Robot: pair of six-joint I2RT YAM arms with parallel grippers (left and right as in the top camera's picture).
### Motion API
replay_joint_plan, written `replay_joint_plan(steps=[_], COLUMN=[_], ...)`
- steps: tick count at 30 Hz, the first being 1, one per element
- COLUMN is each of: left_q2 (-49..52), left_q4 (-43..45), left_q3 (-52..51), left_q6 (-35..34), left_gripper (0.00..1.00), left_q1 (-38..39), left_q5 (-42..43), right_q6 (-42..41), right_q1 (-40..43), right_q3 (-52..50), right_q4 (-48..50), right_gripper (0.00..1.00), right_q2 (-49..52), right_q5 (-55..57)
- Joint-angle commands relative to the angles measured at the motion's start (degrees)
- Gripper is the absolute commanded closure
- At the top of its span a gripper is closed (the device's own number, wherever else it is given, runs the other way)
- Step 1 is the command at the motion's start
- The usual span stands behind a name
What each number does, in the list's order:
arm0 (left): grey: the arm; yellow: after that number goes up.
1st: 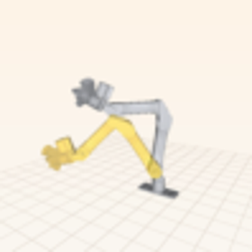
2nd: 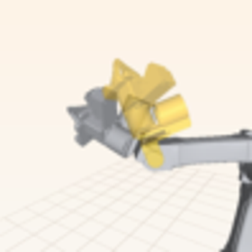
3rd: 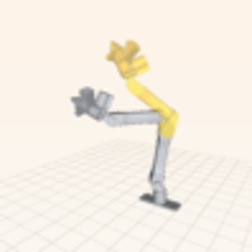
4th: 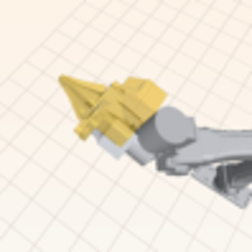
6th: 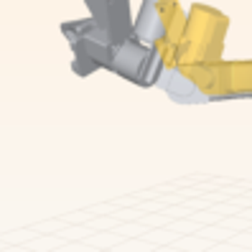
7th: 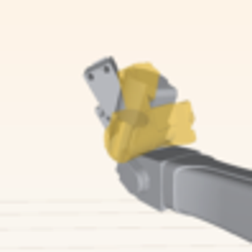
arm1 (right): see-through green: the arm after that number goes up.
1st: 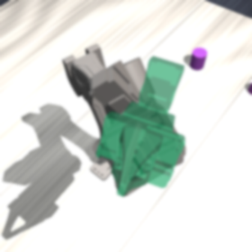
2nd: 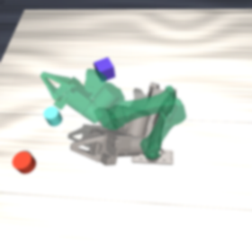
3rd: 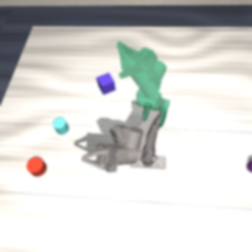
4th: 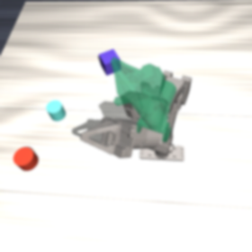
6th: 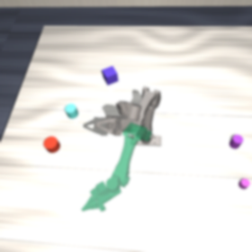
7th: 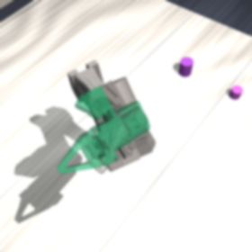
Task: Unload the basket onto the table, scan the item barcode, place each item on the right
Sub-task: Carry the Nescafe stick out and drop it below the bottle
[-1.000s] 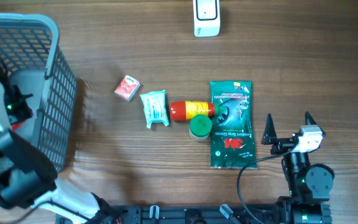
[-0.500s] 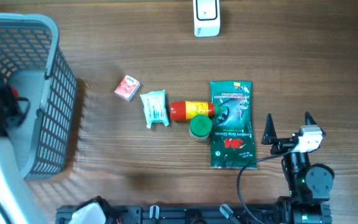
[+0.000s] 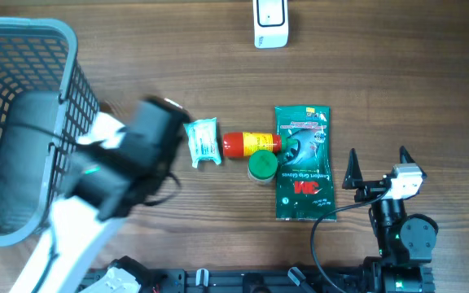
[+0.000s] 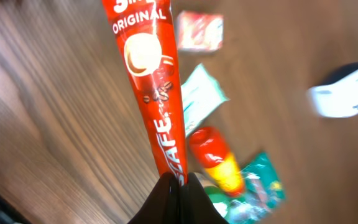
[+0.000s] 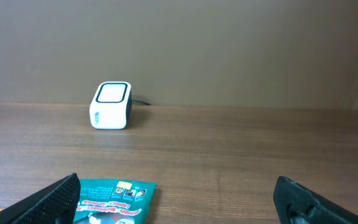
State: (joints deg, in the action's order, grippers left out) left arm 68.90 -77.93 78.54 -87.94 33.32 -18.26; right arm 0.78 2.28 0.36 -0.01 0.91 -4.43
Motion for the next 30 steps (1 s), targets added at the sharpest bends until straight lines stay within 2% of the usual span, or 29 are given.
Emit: replay_joint_plan(steps=[1, 4, 10, 13, 17, 18, 19, 20, 21, 22, 24, 27, 30], left_q2=[5.16, 11.69, 27.54, 34.62, 37.07, 37.03, 36.96, 36.94, 36.54, 35.78, 33.31, 29.16, 23.28], left_q4=[4.52, 16.52, 28.28, 32.04, 32.57, 32.92, 33.00, 32.98, 32.98, 32.92, 32.02, 30.45, 30.62], left_q3=[-9.31, -14.12, -14.38, -14.38, -14.36, -14.36, -14.36, -14.36, -14.36, -14.36, -14.25, -14.25, -14.23], left_q6=[-17.55, -19.26, -19.26, -19.21, -19.23, -19.23, -19.23, -19.23, -19.21, -18.82, -18.82, -18.75, -13.84], left_gripper=[0.96, 0.96, 0.96, 0.96, 0.94, 0.89, 0.76, 0.54, 0.25, 0.12, 0.02, 0.00, 0.00], left_q1=[11.08, 17.92, 21.18, 21.16, 21.16, 21.16, 21.16, 21.16, 21.11, 21.03, 20.61, 19.87, 19.02], left_q5=[-4.31, -3.82, -2.12, 0.92, 0.81, 0.85, 0.87, 0.83, 0.85, 0.85, 0.81, 0.52, -0.74], right_q6=[0.59, 0.57, 0.59, 0.59, 0.59, 0.57, 0.59, 0.59, 0.59, 0.57, 0.59, 0.59, 0.57], right_q1=[-0.20, -0.17, -0.20, -0.20, -0.20, -0.20, -0.20, -0.20, -0.20, -0.20, -0.20, -0.20, -0.20], right_q3=[-0.07, -0.07, -0.07, -0.07, -0.07, -0.07, -0.07, -0.07, -0.07, -0.07, -0.07, -0.07, -0.07], right_q4=[0.13, 0.11, 0.11, 0.11, 0.11, 0.11, 0.11, 0.11, 0.11, 0.11, 0.13, 0.11, 0.11], right_gripper=[0.00, 0.00, 0.00, 0.00, 0.00, 0.00, 0.00, 0.00, 0.00, 0.00, 0.00, 0.00, 0.00], right_q2=[-0.11, -0.11, -0.11, -0.11, -0.11, -0.11, -0.11, -0.11, -0.11, -0.11, -0.11, -0.11, -0.11], right_q5=[0.76, 0.76, 0.76, 0.76, 0.76, 0.76, 0.76, 0.76, 0.76, 0.76, 0.76, 0.76, 0.76])
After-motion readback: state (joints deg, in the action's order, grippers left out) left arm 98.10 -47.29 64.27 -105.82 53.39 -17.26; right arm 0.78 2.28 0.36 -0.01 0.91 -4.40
